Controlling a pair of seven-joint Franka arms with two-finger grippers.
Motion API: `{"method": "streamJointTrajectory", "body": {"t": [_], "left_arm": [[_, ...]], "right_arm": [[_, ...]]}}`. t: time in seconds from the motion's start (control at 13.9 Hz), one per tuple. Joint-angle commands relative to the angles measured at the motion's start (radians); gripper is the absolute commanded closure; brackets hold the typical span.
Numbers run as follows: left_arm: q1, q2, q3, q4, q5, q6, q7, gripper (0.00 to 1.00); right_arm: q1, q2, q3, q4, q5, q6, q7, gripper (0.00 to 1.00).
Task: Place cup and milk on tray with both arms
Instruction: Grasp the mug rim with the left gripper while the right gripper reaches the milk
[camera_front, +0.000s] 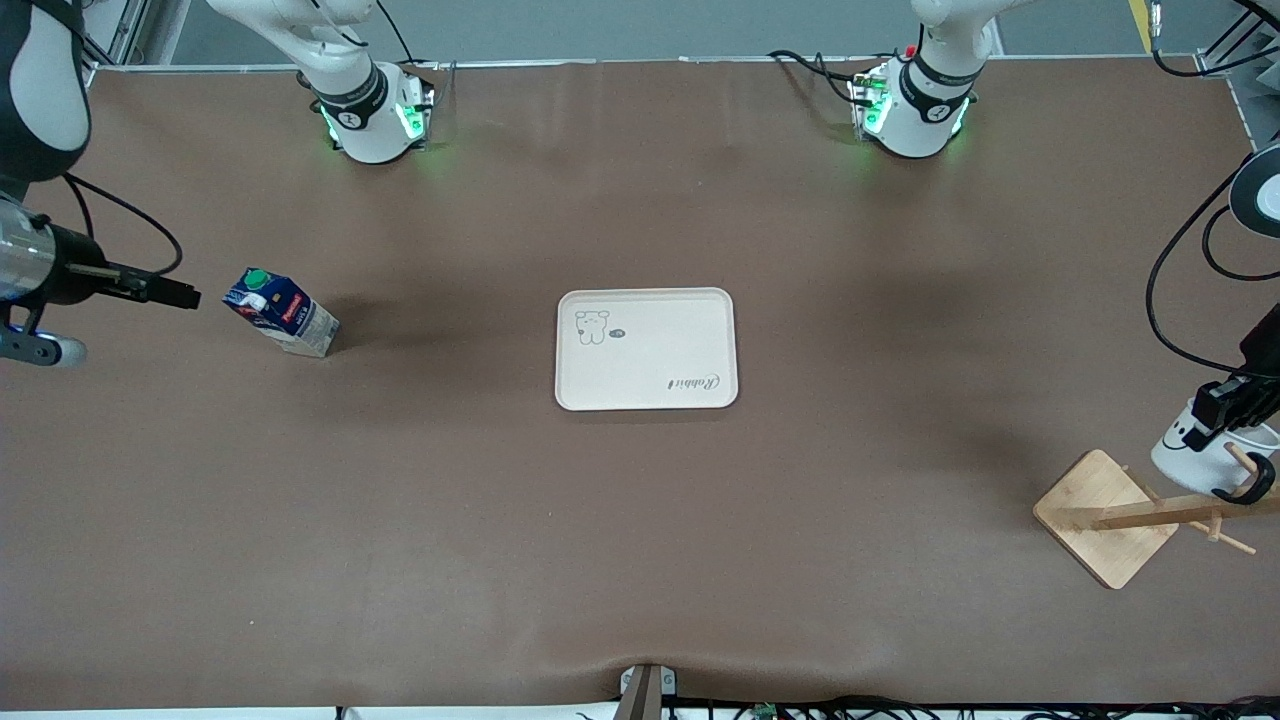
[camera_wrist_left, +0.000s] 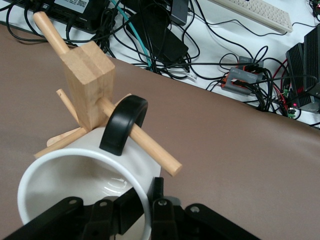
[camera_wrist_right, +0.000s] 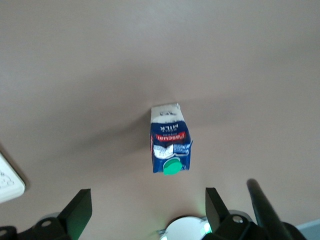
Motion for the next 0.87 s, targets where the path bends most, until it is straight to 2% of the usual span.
{"method": "streamJointTrajectory", "body": {"t": [0.0,0.07,0.22,0.36,0.65,0.79], "left_arm": [[0.006,-0.001,-0.026,0.005,-0.012,0.011,0.026,1.00],[0.006,-0.009,-0.030,0.004,-0.011,0.005,0.025,1.00],[0.005,-0.020,-0.030,0.016,0.002,-0.032,0.023,1.00],[0.004,-0.018,-0.029,0.056,0.006,-0.091,0.021,1.00],[0.003,-0.052,-0.049,0.076,0.020,-0.197,-0.047,1.00],[0.004,-0.075,-0.064,0.108,0.171,-0.259,-0.127,1.00]], "right_arm": [[0.042,-0.018,0.008,-0.041,-0.018,-0.008,0.263,0.00],[0.041,-0.018,0.010,-0.026,-0.016,-0.010,0.267,0.00],[0.027,-0.018,0.002,-0.021,-0.007,-0.005,0.134,0.00],[0.004,-0.015,0.004,-0.004,-0.003,0.004,0.123,0.00],[0.009,0.028,0.005,0.091,-0.018,-0.001,0.120,0.00],[0.006,0.029,0.005,0.096,-0.015,-0.007,0.123,0.00]]}}
